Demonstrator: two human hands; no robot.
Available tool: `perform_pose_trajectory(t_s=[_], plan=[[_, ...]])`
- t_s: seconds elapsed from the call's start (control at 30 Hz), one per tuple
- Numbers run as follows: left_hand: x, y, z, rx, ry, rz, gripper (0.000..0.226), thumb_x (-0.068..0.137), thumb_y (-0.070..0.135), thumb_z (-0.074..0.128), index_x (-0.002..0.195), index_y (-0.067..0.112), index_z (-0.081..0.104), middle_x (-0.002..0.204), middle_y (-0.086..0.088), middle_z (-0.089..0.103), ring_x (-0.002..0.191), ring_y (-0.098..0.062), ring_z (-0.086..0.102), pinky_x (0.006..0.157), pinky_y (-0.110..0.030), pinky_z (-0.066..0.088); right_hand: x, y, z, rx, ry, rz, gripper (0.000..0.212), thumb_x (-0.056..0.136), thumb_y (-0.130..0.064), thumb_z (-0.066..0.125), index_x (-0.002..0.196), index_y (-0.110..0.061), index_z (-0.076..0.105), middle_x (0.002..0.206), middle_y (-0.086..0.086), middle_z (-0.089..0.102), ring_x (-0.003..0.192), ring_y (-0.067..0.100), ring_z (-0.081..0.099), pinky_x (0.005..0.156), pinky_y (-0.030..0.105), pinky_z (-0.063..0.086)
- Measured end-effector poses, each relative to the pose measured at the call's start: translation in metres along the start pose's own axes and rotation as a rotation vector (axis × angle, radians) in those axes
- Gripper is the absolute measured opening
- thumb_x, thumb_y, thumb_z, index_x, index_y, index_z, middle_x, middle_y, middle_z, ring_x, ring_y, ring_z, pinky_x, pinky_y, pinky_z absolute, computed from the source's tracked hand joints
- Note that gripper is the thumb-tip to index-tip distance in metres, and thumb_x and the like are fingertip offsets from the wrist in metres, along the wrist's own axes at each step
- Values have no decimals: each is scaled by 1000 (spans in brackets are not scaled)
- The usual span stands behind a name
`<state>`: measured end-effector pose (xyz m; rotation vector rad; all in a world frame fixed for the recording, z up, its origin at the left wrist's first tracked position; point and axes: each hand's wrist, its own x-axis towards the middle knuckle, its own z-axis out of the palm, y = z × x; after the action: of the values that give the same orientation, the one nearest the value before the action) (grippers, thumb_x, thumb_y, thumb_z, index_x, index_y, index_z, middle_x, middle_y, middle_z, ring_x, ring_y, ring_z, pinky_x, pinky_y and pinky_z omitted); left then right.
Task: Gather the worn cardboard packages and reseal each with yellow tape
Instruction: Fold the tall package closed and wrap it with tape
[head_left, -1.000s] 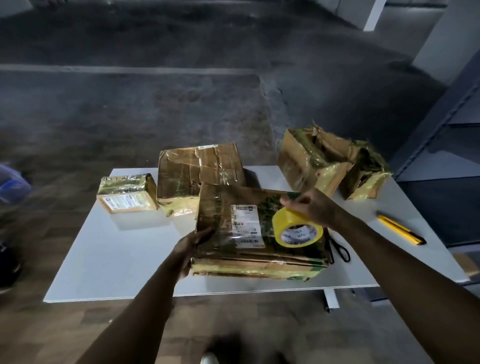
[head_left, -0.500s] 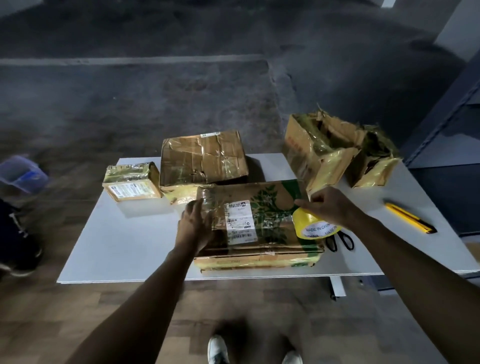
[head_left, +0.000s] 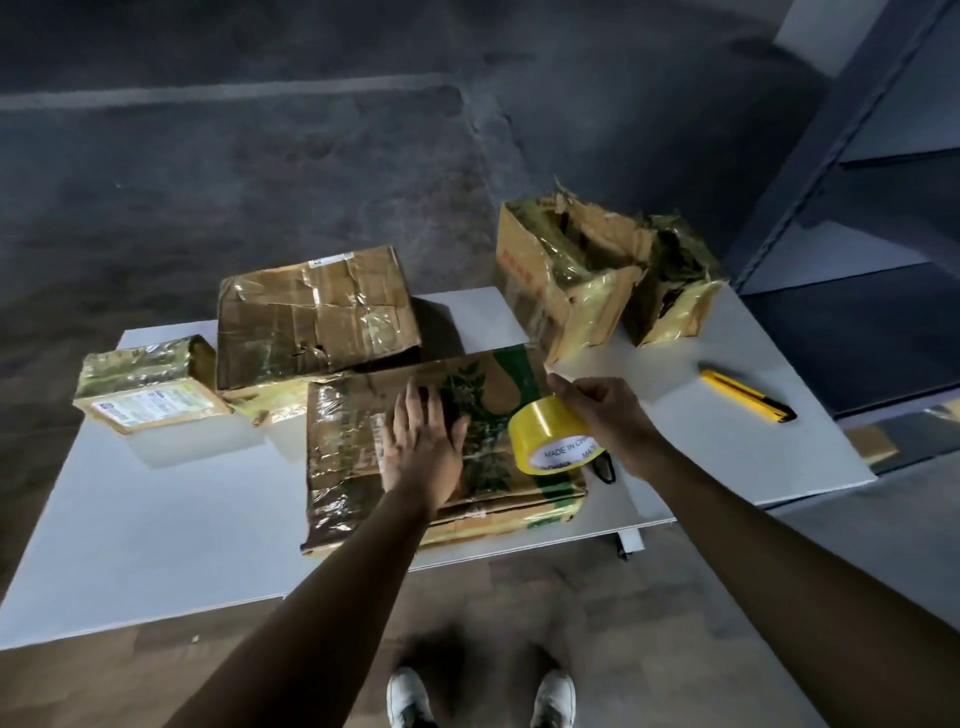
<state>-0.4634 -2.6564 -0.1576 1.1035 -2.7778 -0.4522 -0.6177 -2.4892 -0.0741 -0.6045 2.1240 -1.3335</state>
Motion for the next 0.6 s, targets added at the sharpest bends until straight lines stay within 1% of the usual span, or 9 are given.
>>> perform_pose_trajectory(t_s=[0.07, 0.1, 0.2, 0.23, 0.3, 0.37, 0.4, 0.47, 0.6], plan=[[4, 26, 10, -32, 15, 21, 66, 104, 51, 23, 157, 13, 16, 164, -15, 8, 151, -31, 10, 121, -45, 8, -2, 7, 1, 91, 2, 78, 92, 67, -76, 67, 79, 14, 55, 70, 13, 45, 67, 19, 50, 63, 33, 37], [6, 36, 15, -45, 24, 28, 65, 104, 49, 23, 157, 12, 17, 164, -16, 10, 151, -32, 11, 121, -45, 8, -3, 11, 2, 133, 2, 111, 94, 67, -77, 69, 88, 14, 60, 74, 15, 53, 72, 22, 57, 66, 34, 42], [11, 50, 30, -37, -3, 19, 64, 105, 44, 29, 157, 13, 8, 165, -12, 2, 152, -27, -1, 121, -40, -5, -2, 19, 9, 256, -29, 157, 80, 68, -68, 66, 100, 5, 69, 95, 24, 69, 87, 29, 68, 78, 38, 53], [12, 50, 34, -41, -5, 15, 66, 105, 43, 32, 157, 14, 6, 166, -10, 0, 152, -25, -5, 120, -38, -9, -1, 19, 10, 284, -37, 163, 73, 74, -63, 64, 103, 4, 69, 101, 25, 69, 85, 25, 69, 76, 33, 55], [12, 47, 37, -47, 21, 28, 65, 105, 42, 34, 157, 14, 7, 166, -9, 1, 152, -24, -6, 122, -40, -8, 2, 17, 6, 310, -51, 154, 58, 89, -47, 62, 109, 7, 66, 96, 18, 68, 77, 13, 68, 63, 19, 52], [13, 46, 39, -73, 52, 43, 60, 105, 43, 27, 157, 13, 16, 165, -10, 9, 153, -25, 0, 124, -42, -2, 6, 12, -1, 311, -59, 140, 40, 94, -38, 62, 96, 2, 69, 80, 8, 61, 70, 13, 64, 58, 17, 48], [13, 46, 39, -92, 72, 48, 60, 105, 44, 22, 156, 13, 19, 165, -10, 13, 153, -25, 3, 124, -42, -1, 8, 9, -4, 281, -82, 121, 35, 92, -39, 64, 80, -6, 67, 72, 6, 56, 68, 16, 62, 58, 21, 47], [14, 45, 38, -111, 81, 64, 59, 104, 43, 22, 156, 14, 21, 164, -10, 16, 152, -26, 6, 123, -41, -1, 11, 5, -6, 165, -129, 81, 47, 89, -44, 68, 59, -11, 53, 60, 3, 51, 63, 13, 57, 58, 24, 43], [13, 41, 38, -107, 87, 76, 57, 104, 43, 27, 154, 15, 24, 162, -10, 22, 151, -27, 14, 124, -46, 8, 22, -2, -32, -45, -10, -75, 57, 89, -39, 71, 47, -10, 46, 48, 3, 36, 48, 12, 36, 51, 24, 31]])
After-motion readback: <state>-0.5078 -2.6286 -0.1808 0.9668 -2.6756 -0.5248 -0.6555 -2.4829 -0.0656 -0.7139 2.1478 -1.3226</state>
